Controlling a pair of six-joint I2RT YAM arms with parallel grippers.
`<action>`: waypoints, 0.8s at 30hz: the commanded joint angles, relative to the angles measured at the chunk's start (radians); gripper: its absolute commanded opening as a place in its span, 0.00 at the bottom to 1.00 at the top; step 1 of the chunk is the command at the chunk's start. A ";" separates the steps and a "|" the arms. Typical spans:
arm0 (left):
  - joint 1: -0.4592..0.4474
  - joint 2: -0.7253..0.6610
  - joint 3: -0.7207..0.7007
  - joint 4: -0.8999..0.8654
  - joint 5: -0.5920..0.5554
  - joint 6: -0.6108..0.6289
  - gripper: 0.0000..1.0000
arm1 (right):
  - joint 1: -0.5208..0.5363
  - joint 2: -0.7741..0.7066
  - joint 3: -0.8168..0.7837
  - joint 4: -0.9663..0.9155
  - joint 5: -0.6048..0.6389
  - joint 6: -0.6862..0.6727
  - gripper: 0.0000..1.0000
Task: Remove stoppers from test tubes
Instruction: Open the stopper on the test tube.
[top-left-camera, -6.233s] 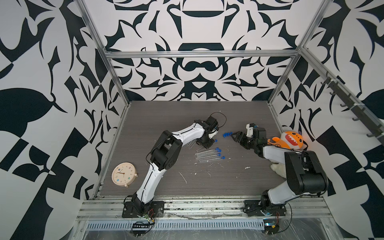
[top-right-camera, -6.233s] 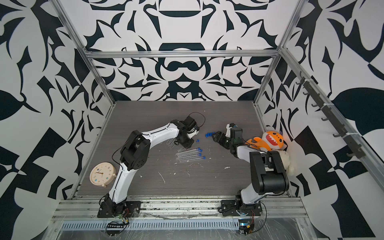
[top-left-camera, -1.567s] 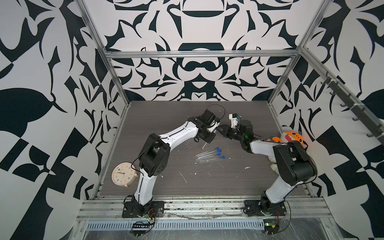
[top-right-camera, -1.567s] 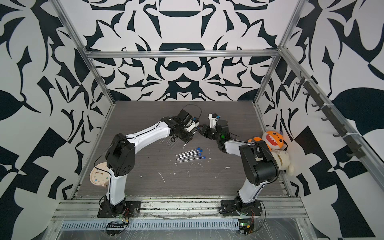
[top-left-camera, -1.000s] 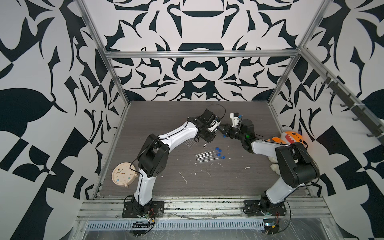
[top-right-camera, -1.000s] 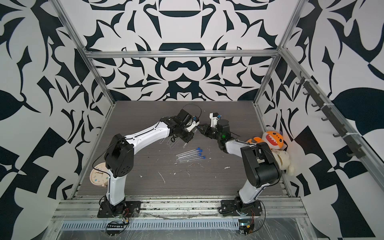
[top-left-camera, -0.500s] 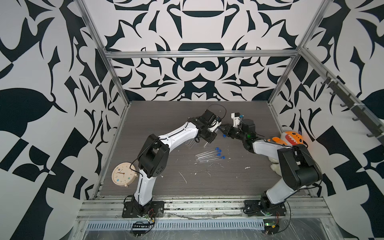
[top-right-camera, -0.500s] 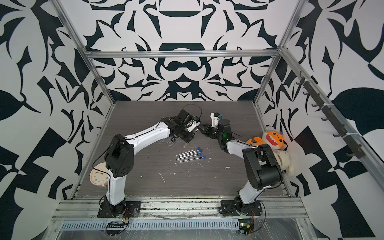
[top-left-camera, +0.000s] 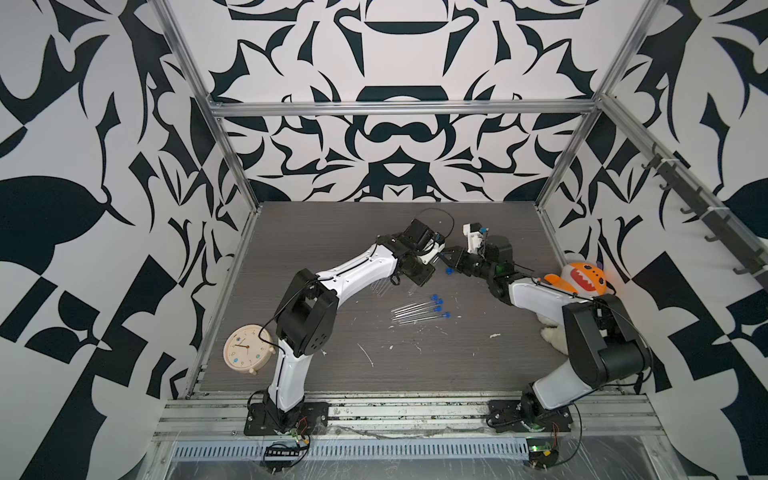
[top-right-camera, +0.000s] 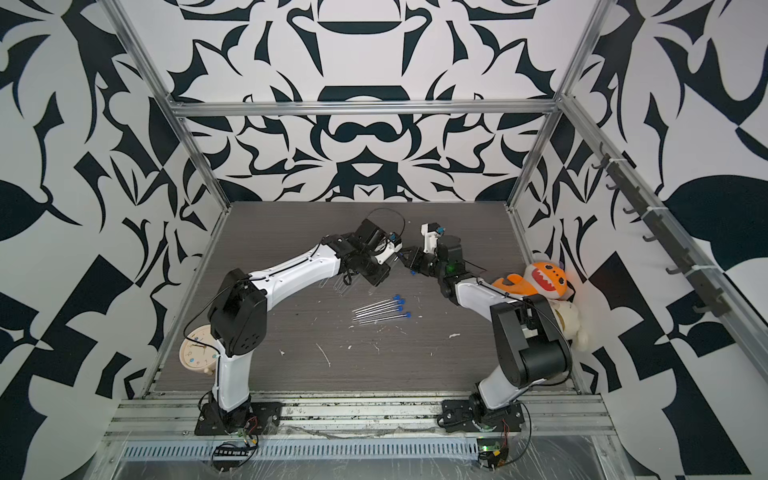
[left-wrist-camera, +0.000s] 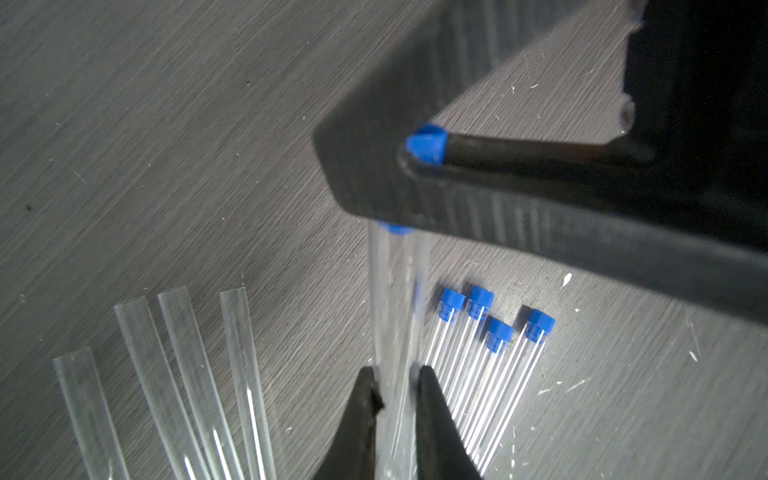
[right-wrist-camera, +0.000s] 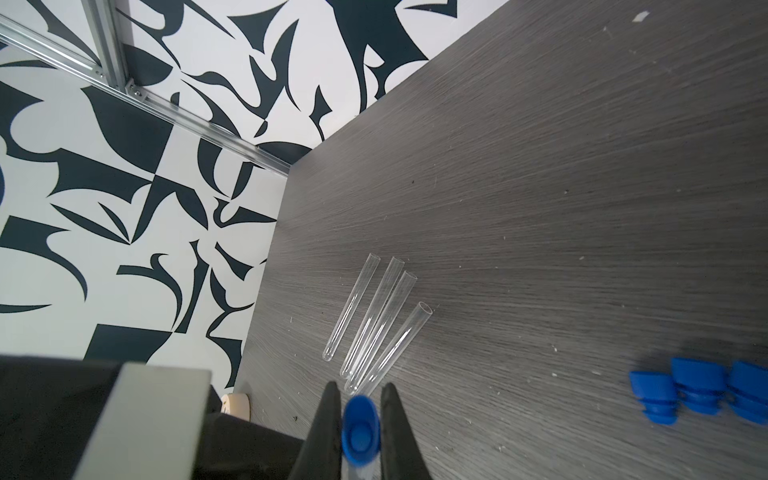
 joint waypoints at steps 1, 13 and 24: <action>0.014 0.000 -0.041 -0.150 -0.045 -0.001 0.00 | -0.041 -0.045 0.056 0.130 0.082 0.009 0.00; 0.015 -0.015 -0.035 -0.161 -0.057 0.012 0.00 | -0.045 -0.033 0.059 0.115 0.084 -0.015 0.00; 0.015 -0.019 -0.056 -0.142 -0.038 -0.005 0.00 | -0.045 -0.045 0.072 0.085 0.091 -0.038 0.01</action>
